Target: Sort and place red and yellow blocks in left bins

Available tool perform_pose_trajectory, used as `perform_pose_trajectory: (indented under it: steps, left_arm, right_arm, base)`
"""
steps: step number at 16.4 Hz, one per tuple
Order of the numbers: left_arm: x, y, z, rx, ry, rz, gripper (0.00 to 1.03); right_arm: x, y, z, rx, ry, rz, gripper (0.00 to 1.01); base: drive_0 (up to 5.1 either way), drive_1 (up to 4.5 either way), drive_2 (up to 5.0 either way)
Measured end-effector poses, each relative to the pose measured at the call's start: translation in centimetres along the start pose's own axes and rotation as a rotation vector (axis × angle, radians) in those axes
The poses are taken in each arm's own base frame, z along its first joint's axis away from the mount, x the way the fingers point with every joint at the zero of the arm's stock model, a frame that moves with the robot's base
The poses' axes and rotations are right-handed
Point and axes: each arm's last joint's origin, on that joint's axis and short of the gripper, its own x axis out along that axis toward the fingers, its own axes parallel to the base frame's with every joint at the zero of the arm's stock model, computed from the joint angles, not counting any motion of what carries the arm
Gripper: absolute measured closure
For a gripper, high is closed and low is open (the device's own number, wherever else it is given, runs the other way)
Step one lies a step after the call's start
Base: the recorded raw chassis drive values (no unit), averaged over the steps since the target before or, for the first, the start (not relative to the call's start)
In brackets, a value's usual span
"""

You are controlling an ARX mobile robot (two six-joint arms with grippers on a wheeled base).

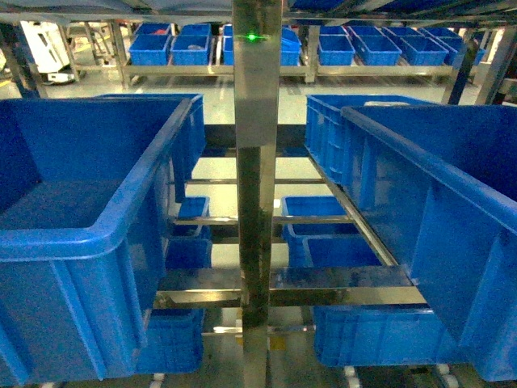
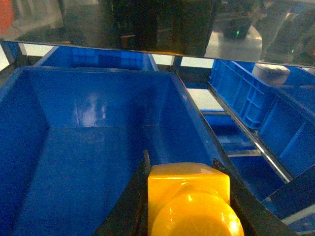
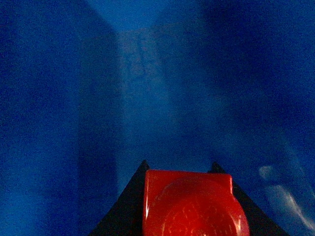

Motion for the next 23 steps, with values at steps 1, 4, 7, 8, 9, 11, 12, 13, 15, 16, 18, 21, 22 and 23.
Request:
perform_pose_trajectory:
  steps: [1, 4, 7, 8, 9, 11, 12, 13, 15, 16, 18, 21, 22, 23]
  left_arm:
    - [0.0, 0.0, 0.0, 0.0, 0.0, 0.0, 0.77]
    - [0.0, 0.0, 0.0, 0.0, 0.0, 0.0, 0.77]
    - [0.0, 0.0, 0.0, 0.0, -0.001, 0.001, 0.77]
    - [0.0, 0.0, 0.0, -0.001, 0.001, 0.0, 0.77]
    - [0.0, 0.0, 0.0, 0.0, 0.0, 0.001, 0.77]
    - [0.0, 0.0, 0.0, 0.0, 0.0, 0.0, 0.77]
    - [0.0, 0.0, 0.0, 0.0, 0.001, 0.0, 0.77]
    - [0.0, 0.0, 0.0, 0.0, 0.0, 0.0, 0.77]
    - [0.0, 0.0, 0.0, 0.0, 0.0, 0.001, 0.77]
    - [0.0, 0.0, 0.0, 0.0, 0.001, 0.001, 0.77]
    - [0.0, 0.0, 0.0, 0.0, 0.0, 0.0, 0.77]
    - [0.0, 0.0, 0.0, 0.0, 0.001, 0.0, 0.77]
    - [0.0, 0.0, 0.0, 0.0, 0.0, 0.0, 0.77]
    - [0.0, 0.0, 0.0, 0.0, 0.0, 0.0, 0.77]
  right_arm:
    - [1.5, 0.1, 0.2, -0.016, 0.007, 0.01, 0.74]
    - [5.6, 1.3, 1.3, -0.061, -0.01, 0.016, 0.74]
    - [9.6, 0.8, 0.7, -0.078, 0.056, -0.001, 0.74]
    - [10.5, 0.0, -0.1, -0.066, 0.086, -0.011, 0.74]
    - [10.6, -0.8, -0.4, -0.051, 0.084, -0.022, 0.74]
    - [8.6, -1.6, 0.1, -0.049, 0.031, -0.007, 0.49]
    - [6.7, -1.3, 0.8, -0.075, -0.007, 0.039, 0.37]
    - [5.5, -1.1, 1.3, -0.094, -0.025, 0.064, 0.29]
    - [3.1, -0.5, 2.2, -0.131, -0.057, 0.099, 0.14]
    - [1.9, -0.2, 2.4, -0.141, -0.07, 0.116, 0.07]
    - [-0.7, 0.3, 1.4, -0.147, -0.049, 0.163, 0.04]
    - [-5.2, 0.8, -1.2, -0.122, -0.021, 0.219, 0.03]
    - [-7.9, 0.9, -1.6, -0.109, -0.059, 0.227, 0.03]
    - [-10.7, 0.9, -1.7, -0.111, -0.114, 0.216, 0.03]
  base:
    - [0.0, 0.0, 0.0]
    - [0.0, 0.0, 0.0]
    - [0.0, 0.0, 0.0]
    - [0.0, 0.0, 0.0]
    - [0.0, 0.0, 0.0]
    - [0.0, 0.0, 0.0]
    - [0.0, 0.0, 0.0]
    - [0.0, 0.0, 0.0]
    - [0.0, 0.0, 0.0]
    - [0.0, 0.0, 0.0]
    - [0.0, 0.0, 0.0]
    - [0.0, 0.0, 0.0]
    - [0.0, 0.0, 0.0]
    - [0.0, 0.0, 0.0]
